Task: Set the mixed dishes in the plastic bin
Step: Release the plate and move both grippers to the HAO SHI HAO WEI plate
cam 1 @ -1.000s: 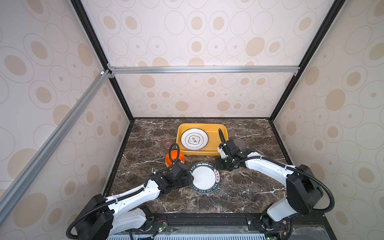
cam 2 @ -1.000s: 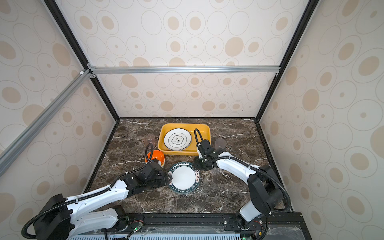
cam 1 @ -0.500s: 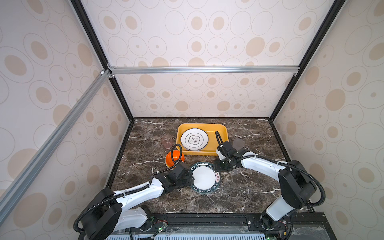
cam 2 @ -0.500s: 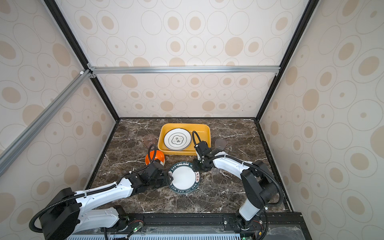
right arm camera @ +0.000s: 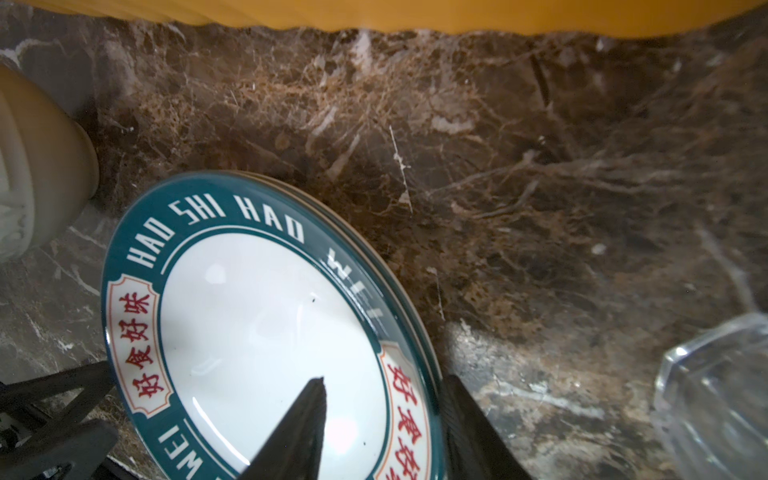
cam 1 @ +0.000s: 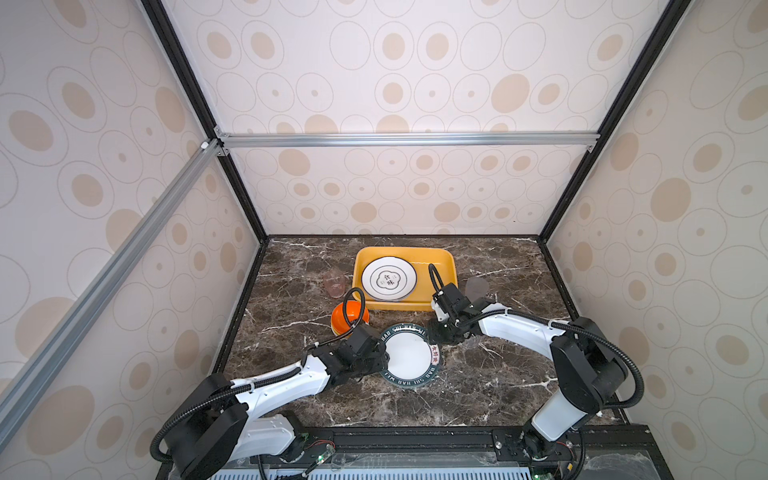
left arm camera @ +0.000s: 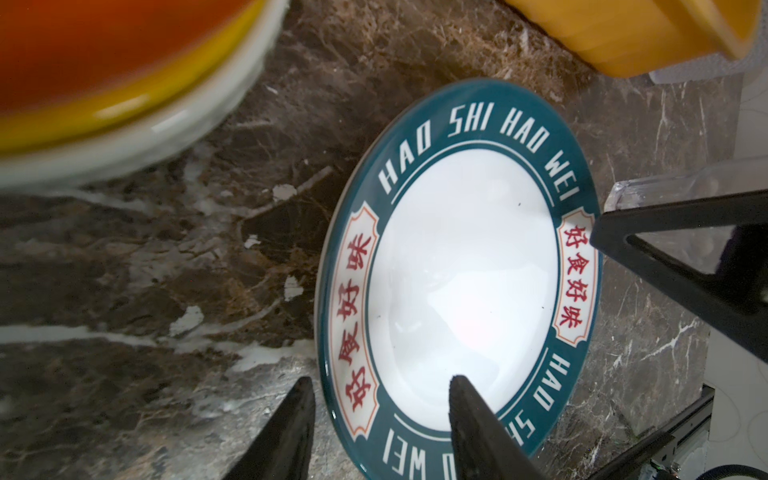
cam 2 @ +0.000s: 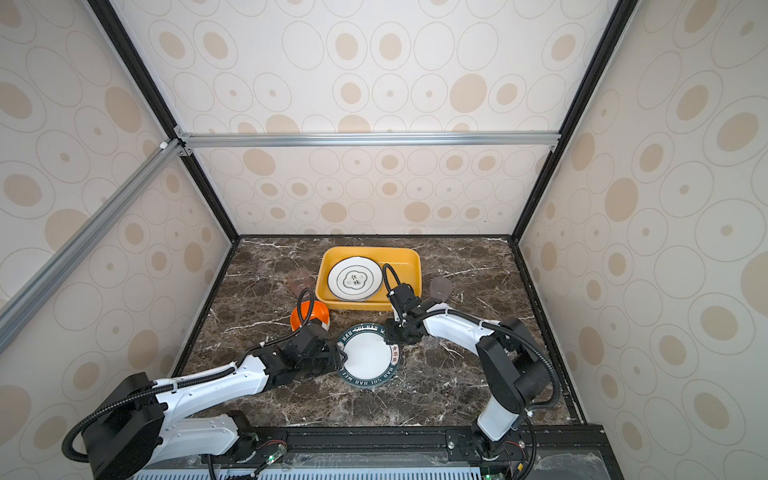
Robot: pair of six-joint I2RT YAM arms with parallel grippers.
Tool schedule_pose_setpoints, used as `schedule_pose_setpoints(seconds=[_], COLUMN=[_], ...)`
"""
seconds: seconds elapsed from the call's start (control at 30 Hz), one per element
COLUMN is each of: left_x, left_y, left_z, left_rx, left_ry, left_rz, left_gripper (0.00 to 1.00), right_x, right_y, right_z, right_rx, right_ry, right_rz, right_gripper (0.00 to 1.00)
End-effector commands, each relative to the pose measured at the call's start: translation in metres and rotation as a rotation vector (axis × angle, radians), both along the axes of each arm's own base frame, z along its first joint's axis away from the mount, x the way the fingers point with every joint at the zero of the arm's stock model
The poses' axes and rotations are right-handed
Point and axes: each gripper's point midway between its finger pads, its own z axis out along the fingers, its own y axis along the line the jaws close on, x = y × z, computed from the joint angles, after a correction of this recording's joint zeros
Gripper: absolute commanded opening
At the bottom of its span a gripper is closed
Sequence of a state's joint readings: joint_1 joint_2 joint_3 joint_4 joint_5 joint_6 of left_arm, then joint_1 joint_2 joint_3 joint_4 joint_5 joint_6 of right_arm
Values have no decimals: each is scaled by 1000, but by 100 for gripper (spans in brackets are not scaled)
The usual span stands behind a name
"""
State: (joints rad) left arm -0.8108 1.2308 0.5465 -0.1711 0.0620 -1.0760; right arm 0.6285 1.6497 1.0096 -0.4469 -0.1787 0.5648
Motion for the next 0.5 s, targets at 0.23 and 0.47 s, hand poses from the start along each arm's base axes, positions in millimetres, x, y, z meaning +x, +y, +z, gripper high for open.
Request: schedule_pose_setpoints(seconds=[0.23,0.47], left_x=[0,-1], left_y=[-2,-1], left_z=[-3,-4], left_rx=[18,19], left_ry=[-7,-4], left_rz=[-17,-15], left_gripper=[51,50], right_x=[-5,-7], right_y=[0,0], right_z=[-8,-11], right_rx=[-15,-9], right_ry=[16,21], right_rz=[3,3], right_gripper=[41,38])
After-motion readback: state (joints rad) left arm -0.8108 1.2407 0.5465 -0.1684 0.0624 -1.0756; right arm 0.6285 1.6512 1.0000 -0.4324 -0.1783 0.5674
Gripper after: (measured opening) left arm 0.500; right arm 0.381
